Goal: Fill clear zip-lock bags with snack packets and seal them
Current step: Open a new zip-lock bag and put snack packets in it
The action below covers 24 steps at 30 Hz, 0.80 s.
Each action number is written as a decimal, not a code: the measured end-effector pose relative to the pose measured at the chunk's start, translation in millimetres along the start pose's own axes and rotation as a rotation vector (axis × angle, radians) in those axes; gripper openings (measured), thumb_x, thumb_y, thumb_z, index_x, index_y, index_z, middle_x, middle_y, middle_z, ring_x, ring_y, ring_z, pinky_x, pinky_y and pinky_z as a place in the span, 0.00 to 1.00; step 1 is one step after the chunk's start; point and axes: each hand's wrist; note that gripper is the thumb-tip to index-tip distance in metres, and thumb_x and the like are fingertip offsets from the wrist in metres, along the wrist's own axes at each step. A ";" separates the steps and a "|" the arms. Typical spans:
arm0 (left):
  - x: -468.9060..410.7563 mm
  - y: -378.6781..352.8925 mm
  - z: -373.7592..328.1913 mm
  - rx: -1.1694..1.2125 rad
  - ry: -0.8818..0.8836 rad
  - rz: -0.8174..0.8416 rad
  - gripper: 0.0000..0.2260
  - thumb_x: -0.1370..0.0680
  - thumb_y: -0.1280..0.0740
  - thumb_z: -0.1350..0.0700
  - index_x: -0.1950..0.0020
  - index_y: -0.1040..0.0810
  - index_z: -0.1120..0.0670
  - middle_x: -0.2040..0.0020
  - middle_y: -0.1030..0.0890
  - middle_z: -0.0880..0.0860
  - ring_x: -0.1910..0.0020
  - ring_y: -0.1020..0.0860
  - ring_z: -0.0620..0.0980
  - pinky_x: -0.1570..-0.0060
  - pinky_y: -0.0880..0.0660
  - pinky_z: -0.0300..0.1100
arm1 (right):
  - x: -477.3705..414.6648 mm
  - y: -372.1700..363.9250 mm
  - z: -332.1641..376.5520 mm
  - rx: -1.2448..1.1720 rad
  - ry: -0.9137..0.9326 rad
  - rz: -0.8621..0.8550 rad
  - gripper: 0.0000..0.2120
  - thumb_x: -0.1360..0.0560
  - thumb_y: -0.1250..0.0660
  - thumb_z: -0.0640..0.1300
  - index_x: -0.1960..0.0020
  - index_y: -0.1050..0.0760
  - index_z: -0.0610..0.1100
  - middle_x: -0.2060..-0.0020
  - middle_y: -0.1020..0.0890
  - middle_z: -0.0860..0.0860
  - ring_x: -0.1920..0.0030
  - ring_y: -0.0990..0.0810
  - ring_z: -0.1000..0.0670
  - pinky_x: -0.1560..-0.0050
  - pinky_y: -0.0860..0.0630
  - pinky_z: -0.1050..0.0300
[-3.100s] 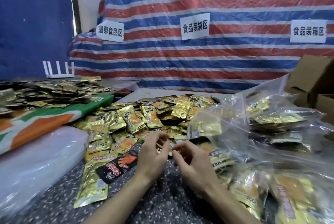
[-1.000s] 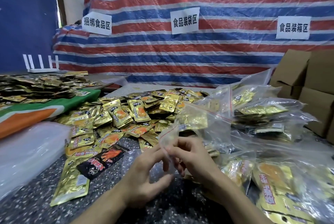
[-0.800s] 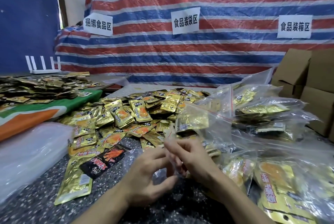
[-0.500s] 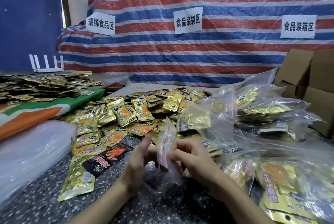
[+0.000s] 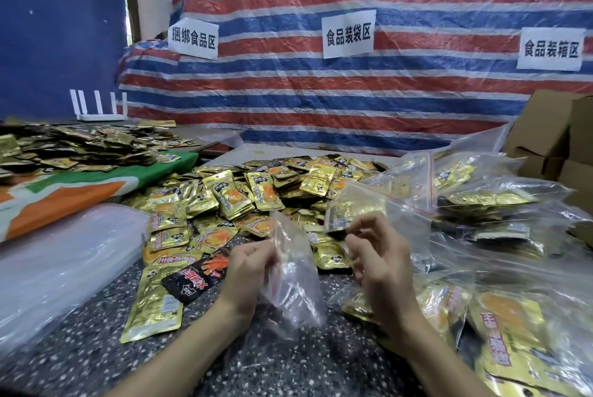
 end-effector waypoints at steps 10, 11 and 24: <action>4.3 -4.4 -0.6 -0.186 0.100 0.199 0.15 0.30 0.29 0.60 0.64 0.26 0.73 0.69 0.28 0.60 0.69 0.33 0.53 0.69 0.37 0.42 | 1.0 0.0 -5.4 0.449 0.275 0.562 0.13 0.33 0.41 0.45 0.52 0.22 0.51 0.34 0.26 0.63 0.36 0.24 0.56 0.42 0.22 0.50; 4.1 -3.4 -1.3 -0.200 0.120 0.204 0.13 0.29 0.28 0.60 0.69 0.26 0.67 0.72 0.29 0.57 0.73 0.33 0.50 0.72 0.38 0.39 | 0.4 0.6 -6.8 0.464 0.272 0.542 0.09 0.33 0.40 0.46 0.56 0.23 0.52 0.37 0.25 0.63 0.40 0.22 0.55 0.47 0.22 0.51; -55.4 53.3 -51.8 -0.124 0.174 0.176 0.12 0.27 0.28 0.56 0.71 0.24 0.53 0.73 0.28 0.53 0.77 0.30 0.49 0.77 0.33 0.38 | -1.5 2.5 1.2 0.330 0.275 0.313 0.10 0.26 0.42 0.38 0.57 0.32 0.54 0.64 0.26 0.50 0.69 0.31 0.58 0.71 0.36 0.60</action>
Point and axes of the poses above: each hand's wrist, its own x-axis away from the middle knuckle, its own y-axis out of the back of the hand, z = x × y
